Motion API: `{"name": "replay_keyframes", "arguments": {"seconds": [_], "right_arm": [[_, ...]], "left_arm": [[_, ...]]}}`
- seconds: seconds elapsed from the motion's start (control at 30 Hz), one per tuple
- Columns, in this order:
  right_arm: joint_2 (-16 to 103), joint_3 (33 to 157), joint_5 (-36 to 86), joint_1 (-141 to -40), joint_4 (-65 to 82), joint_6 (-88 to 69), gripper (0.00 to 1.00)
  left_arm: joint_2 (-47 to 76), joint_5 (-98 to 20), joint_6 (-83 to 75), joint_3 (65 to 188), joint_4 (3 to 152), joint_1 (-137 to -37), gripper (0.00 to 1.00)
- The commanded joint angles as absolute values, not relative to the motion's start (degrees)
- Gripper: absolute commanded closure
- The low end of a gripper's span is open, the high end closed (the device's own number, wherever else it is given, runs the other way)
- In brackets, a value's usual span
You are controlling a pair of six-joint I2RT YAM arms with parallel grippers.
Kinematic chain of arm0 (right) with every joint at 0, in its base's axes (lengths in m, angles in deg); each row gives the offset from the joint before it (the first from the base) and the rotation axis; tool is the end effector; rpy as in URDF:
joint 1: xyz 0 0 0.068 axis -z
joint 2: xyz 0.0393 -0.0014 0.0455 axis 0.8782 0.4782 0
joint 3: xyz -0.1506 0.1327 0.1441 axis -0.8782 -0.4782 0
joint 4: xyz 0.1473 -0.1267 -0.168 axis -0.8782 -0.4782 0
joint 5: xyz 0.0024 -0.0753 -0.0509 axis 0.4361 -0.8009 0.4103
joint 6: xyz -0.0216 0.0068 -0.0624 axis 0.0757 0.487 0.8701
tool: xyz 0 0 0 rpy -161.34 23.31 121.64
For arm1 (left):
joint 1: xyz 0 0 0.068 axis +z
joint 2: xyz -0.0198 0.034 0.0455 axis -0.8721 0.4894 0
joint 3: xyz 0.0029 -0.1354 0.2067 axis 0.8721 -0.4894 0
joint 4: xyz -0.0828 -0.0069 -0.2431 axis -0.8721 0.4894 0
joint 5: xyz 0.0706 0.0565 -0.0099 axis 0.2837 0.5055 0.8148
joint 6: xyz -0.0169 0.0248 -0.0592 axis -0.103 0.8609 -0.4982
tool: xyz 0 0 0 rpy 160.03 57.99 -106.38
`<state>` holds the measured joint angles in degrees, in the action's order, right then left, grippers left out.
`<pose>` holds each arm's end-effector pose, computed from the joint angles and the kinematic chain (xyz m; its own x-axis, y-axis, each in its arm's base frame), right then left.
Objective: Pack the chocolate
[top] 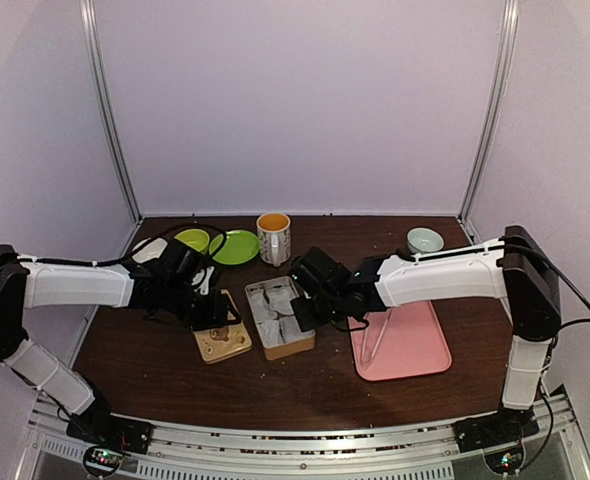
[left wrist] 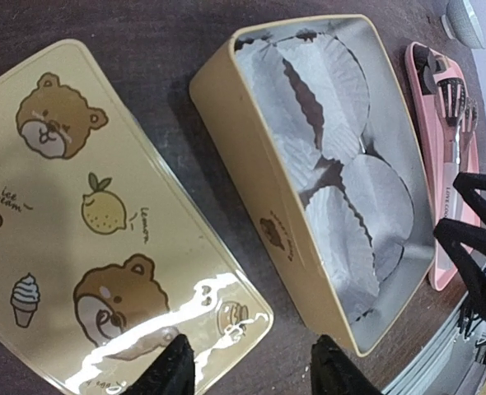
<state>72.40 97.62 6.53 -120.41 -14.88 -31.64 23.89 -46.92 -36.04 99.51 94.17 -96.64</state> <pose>0.2186 0.3442 0.1587 -0.7497 -0.3321 -0.5724 -0.4861 0.8633 0.1358 0.2296 -0.1845 0.1436 -0.9547 -0.1314 -0.2668 0.0466 0.8199 -0.5706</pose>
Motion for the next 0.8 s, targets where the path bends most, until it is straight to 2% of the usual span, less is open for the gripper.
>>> {"name": "replay_keyframes", "arguments": {"seconds": [0.0,0.33,0.77], "right_arm": [[73.9,98.8,4.5,-120.1,-16.3,-32.8,0.46],[74.0,96.5,7.4,-120.1,-15.4,-34.3,0.57],[61.9,82.0,12.8,-123.3,-6.6,-38.1,0.59]], "left_arm": [[27.1,-43.5,-37.3,104.0,92.4,-97.9,0.51],[35.1,-44.5,-36.8,109.5,92.5,-98.0,0.54],[42.7,-50.3,-32.9,117.1,93.4,-100.7,0.58]]}}
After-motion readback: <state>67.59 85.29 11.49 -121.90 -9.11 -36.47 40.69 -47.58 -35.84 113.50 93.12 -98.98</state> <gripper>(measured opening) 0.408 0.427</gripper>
